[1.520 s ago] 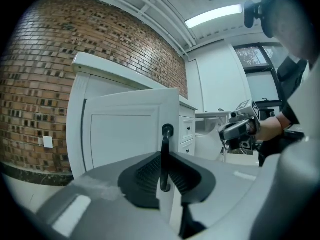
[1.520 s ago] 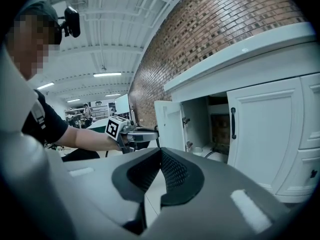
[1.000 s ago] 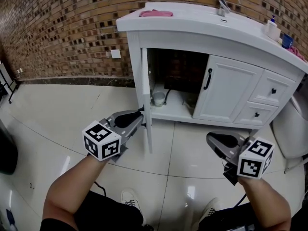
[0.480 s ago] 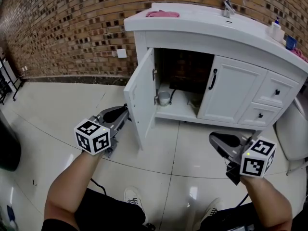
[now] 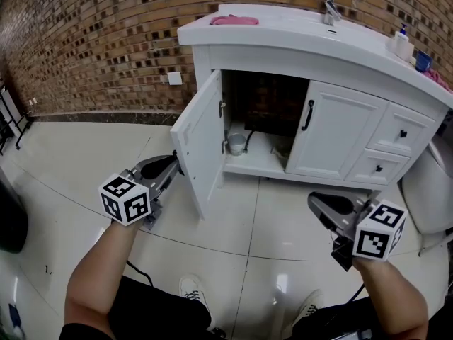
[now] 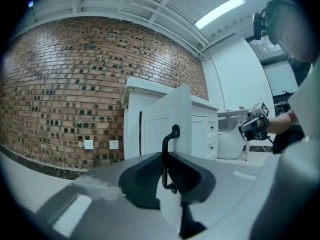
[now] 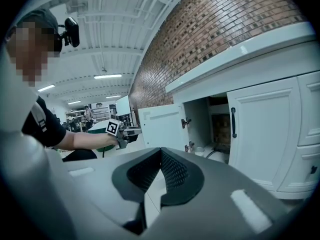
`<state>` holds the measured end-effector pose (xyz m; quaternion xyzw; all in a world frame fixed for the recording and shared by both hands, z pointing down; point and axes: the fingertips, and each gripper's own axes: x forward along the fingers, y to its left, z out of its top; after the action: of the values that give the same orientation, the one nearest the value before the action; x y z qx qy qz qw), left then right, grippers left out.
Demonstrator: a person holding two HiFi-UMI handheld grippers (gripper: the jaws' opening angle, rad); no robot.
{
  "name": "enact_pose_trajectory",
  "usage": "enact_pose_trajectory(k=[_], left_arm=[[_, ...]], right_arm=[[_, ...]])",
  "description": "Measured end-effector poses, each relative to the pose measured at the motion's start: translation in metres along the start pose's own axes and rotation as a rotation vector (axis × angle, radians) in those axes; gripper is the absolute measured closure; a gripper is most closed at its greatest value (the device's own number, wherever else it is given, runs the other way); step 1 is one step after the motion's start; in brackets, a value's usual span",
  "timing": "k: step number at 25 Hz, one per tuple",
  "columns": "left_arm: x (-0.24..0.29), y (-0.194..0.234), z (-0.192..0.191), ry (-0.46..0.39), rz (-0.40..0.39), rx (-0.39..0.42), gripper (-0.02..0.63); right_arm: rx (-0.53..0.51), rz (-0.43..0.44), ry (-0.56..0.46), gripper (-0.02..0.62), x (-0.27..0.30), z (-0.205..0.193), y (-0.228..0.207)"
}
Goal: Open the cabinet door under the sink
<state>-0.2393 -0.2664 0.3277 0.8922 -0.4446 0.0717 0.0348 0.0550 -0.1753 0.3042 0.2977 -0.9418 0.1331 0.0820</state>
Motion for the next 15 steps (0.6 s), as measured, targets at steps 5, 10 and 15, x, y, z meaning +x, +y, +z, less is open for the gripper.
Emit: enact_pose_trajectory(k=[5,10,15], left_arm=[[-0.011,-0.008,-0.004,0.066,-0.035,0.032,0.588],[-0.016,-0.038,0.007,0.084,-0.134,0.033,0.599],[0.005,-0.107,0.028,0.051,-0.275,0.059,0.6]], right_arm=[[0.0,-0.013,0.005,0.588,-0.005,-0.004,-0.003],[0.012,-0.044,0.009,0.588,-0.011,-0.008,-0.011],[0.031,-0.082,-0.014,0.588,-0.023,-0.005,-0.015]])
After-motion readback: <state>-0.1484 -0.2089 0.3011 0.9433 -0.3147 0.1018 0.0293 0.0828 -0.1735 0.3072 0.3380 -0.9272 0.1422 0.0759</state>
